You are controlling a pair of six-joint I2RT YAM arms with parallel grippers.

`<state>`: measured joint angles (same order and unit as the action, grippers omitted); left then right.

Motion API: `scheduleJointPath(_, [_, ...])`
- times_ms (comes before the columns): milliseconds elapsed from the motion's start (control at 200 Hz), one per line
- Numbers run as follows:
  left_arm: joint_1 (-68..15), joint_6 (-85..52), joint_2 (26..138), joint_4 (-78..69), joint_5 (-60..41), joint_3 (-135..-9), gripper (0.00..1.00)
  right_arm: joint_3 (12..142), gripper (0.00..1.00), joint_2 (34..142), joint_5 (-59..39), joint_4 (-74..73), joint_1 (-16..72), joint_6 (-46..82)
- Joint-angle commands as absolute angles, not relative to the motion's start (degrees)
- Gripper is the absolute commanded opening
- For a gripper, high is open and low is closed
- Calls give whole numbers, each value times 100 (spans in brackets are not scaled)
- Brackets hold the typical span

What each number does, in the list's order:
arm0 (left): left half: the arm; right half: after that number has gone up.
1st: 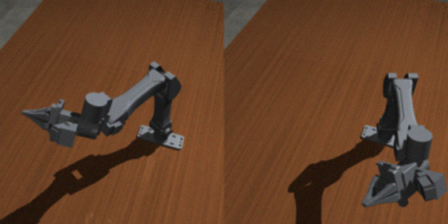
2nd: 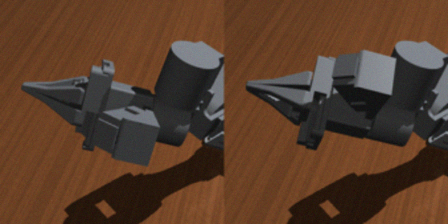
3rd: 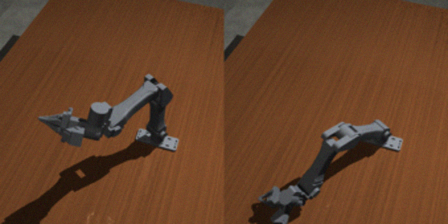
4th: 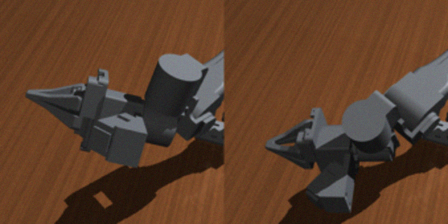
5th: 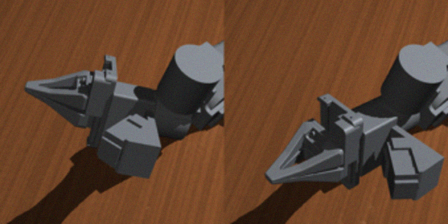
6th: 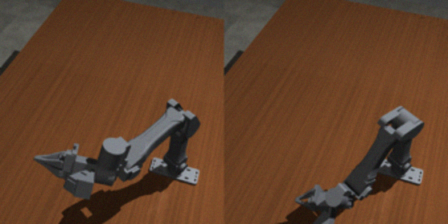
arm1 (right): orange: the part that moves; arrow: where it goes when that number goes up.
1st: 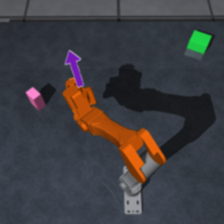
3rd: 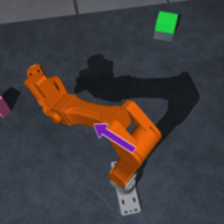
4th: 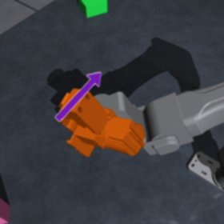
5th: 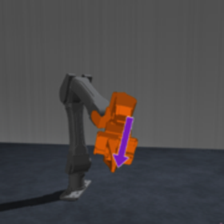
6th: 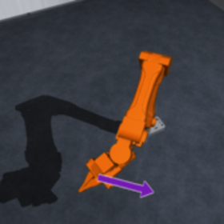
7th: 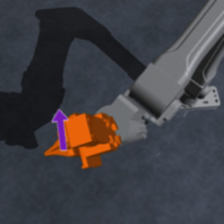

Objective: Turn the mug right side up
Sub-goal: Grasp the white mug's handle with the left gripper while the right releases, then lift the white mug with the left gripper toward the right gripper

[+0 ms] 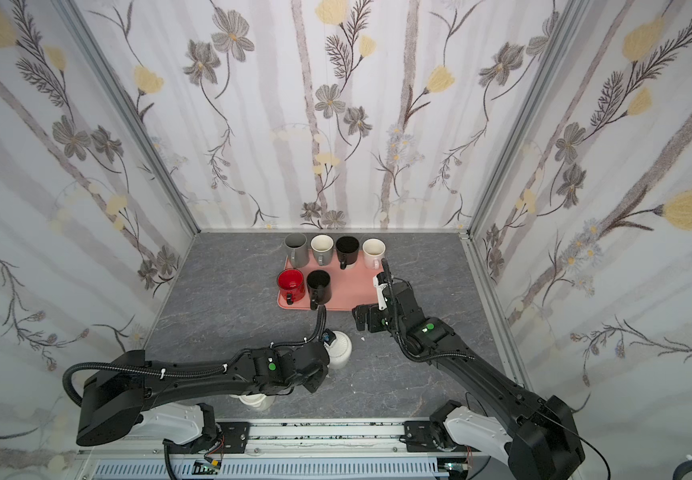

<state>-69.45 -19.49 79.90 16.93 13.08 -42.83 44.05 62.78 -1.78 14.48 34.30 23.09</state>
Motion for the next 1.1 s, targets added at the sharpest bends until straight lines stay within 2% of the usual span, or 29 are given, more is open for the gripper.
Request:
scheduleJointPath(0, [-6980, -1881, 8002, 1485, 1555, -4271, 10, 4378, 100, 6245, -226, 1241, 3417, 2388])
scheduleJointPath(135, [-7018, -1872, 8068, 1444, 1669, -4282, 0, 4359, 100, 6194, -245, 1151, 3418, 2451])
scheduleJointPath(425, [-7035, -1896, 7969, 1222, 2094, -4221, 0, 4359, 100, 6093, -228, 1085, 3407, 2546])
scheduleJointPath(679, [-6929, -2064, 7370, 538, 2077, -4005, 0, 3989, 100, 5693, -211, 719, 3406, 2711])
scheduleJointPath(1099, [-5871, -2261, 6011, -797, 1325, -3821, 0, 3430, 100, 4664, -437, -663, 3407, 3263])
